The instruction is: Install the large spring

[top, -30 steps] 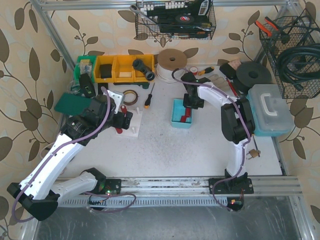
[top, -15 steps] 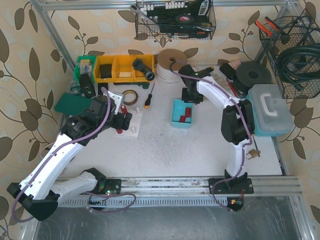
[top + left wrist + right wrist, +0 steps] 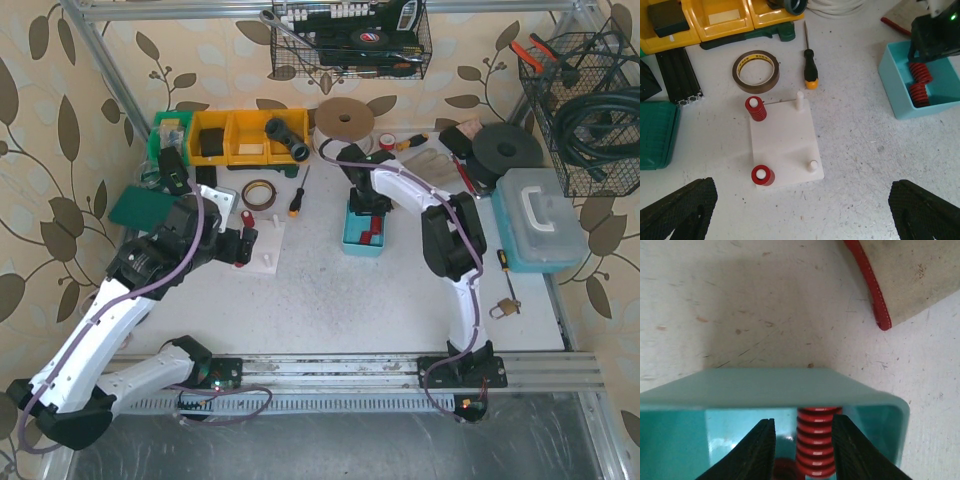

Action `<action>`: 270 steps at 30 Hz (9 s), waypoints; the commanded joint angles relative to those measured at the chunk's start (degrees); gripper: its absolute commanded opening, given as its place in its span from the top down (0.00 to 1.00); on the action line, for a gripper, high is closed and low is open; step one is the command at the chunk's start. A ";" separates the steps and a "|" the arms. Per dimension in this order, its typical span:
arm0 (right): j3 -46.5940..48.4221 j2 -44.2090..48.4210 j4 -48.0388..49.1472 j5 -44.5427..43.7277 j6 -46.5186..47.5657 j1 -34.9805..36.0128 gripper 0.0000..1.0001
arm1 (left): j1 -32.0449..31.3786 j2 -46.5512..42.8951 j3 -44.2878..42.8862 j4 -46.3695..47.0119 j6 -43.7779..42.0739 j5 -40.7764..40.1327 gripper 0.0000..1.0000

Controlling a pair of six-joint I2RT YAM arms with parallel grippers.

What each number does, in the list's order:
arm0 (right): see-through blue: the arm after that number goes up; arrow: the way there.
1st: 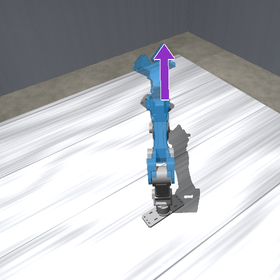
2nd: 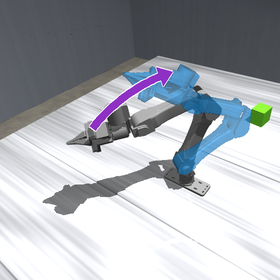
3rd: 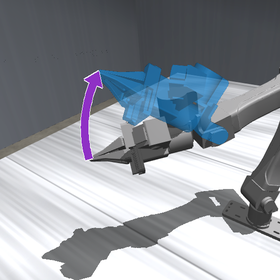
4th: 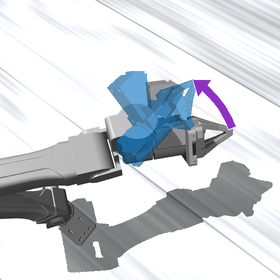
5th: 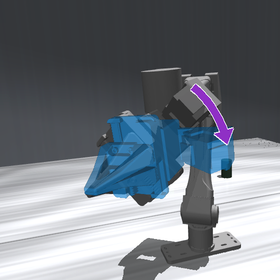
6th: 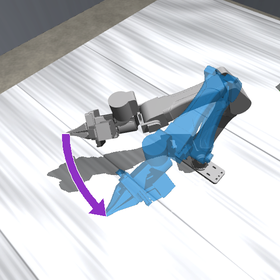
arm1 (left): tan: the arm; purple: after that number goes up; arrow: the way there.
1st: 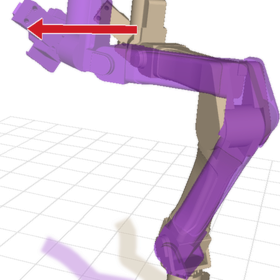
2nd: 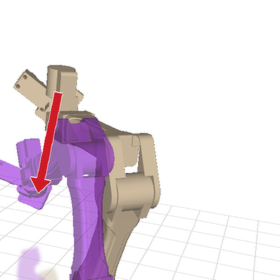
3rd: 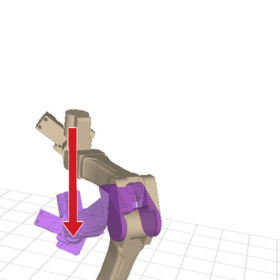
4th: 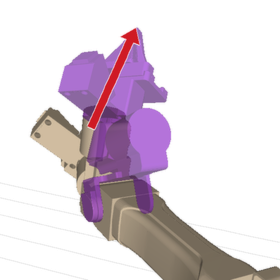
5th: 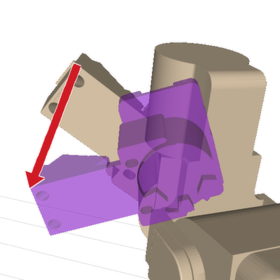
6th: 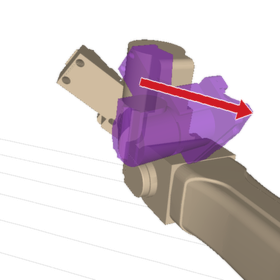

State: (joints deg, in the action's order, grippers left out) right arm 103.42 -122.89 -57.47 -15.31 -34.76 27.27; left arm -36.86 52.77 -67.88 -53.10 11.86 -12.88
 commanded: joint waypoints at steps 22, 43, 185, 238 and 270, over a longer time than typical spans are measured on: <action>2.09 -1.09 -2.31 0.56 -9.38 1.65 0.56 | -0.46 -0.27 -1.93 0.32 1.27 1.16 0.05; 3.45 -7.67 -7.39 -1.22 -15.90 2.16 0.48 | -0.45 -1.62 -2.17 -0.86 1.40 1.10 0.05; -70.77 53.29 80.33 12.41 35.38 21.64 1.00 | -2.73 30.11 -2.06 23.43 19.23 44.85 0.60; -76.85 69.13 68.20 -11.55 28.36 19.29 0.01 | 1.50 43.44 -11.06 21.73 2.89 -8.50 1.00; -76.42 67.35 68.44 -10.19 28.58 18.40 0.01 | 5.31 46.11 -7.63 23.39 6.34 -1.06 1.00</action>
State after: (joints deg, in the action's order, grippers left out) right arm 26.20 -55.31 10.79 -25.89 -5.76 45.93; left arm -32.16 99.22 -75.68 -30.35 18.06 -14.79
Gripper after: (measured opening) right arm 0.991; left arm 0.315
